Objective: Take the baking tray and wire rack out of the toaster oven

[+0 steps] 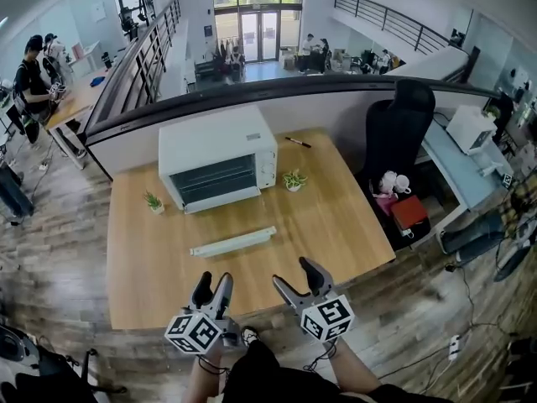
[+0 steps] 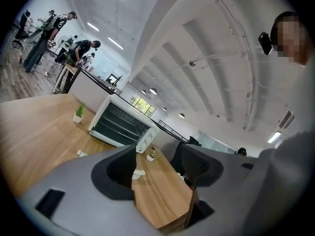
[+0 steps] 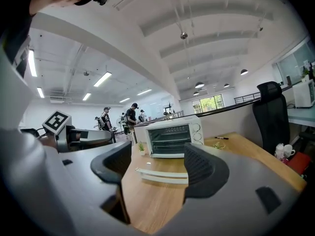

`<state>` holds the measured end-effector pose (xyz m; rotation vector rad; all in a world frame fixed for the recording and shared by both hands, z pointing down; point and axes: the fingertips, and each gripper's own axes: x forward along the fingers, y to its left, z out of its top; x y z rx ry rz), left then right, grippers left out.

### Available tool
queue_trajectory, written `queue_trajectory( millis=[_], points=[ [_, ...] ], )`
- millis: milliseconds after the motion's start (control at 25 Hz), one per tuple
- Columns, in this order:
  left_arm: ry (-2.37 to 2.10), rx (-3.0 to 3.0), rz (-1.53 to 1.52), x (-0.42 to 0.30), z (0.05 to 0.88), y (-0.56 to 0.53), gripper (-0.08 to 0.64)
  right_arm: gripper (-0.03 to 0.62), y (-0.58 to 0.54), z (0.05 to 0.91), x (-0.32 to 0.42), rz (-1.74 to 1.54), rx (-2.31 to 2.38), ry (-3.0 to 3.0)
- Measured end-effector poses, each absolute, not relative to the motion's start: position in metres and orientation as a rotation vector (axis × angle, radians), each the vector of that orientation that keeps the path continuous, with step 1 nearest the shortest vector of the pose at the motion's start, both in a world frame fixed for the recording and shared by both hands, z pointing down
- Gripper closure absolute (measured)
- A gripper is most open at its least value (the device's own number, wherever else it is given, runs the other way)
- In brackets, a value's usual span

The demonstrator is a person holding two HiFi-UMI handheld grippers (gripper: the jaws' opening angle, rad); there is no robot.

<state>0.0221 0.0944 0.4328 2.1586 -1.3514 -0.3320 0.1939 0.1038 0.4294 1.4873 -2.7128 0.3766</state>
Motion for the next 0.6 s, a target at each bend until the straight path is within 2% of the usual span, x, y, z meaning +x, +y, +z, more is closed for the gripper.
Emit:
queue_trajectory(
  millis=[600],
  points=[
    [-1.294, 2.089, -0.332, -0.038, 0.453, -0.012, 0.288, 0.262, -0.005, 0.449, 0.127, 0.580, 1.490, -2.712]
  ],
)
